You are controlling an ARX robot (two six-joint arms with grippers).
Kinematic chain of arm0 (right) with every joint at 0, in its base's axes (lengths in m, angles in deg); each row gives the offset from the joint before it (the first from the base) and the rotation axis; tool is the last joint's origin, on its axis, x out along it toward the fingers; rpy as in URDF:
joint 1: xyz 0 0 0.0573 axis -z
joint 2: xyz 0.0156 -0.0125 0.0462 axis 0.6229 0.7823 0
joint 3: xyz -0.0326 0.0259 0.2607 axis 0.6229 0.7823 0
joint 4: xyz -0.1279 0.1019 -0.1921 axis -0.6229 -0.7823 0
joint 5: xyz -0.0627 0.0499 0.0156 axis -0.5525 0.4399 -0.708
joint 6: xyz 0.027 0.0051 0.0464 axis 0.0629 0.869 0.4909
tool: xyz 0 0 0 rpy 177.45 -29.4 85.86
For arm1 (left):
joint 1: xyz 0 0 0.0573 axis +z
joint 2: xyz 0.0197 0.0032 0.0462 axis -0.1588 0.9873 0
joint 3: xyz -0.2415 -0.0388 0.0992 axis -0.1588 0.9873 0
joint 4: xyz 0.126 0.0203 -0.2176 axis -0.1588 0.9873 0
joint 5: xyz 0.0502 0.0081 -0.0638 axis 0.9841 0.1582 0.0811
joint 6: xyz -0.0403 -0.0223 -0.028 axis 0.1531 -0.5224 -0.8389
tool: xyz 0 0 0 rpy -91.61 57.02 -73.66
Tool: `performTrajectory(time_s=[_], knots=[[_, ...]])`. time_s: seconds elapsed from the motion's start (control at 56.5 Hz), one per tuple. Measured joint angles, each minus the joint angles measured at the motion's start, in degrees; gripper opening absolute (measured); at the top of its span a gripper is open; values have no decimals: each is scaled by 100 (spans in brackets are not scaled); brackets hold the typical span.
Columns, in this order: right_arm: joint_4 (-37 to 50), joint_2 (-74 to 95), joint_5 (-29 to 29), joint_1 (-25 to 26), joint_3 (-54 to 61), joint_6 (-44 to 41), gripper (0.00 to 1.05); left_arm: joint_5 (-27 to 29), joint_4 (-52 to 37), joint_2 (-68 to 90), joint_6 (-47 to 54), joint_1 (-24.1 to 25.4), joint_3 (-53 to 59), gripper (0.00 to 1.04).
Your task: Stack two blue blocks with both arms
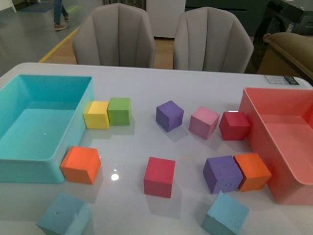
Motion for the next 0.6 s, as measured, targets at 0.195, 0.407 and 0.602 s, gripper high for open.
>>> performTrajectory(time_s=[0.195,0.407,0.602], knots=[[-2,0,0,0,0,2,96,0,0,0,0,0,0,96],[0,0,0,0,0,2,96,0,0,0,0,0,0,96],[0,0,0,0,0,0,96,0,0,0,0,0,0,96]])
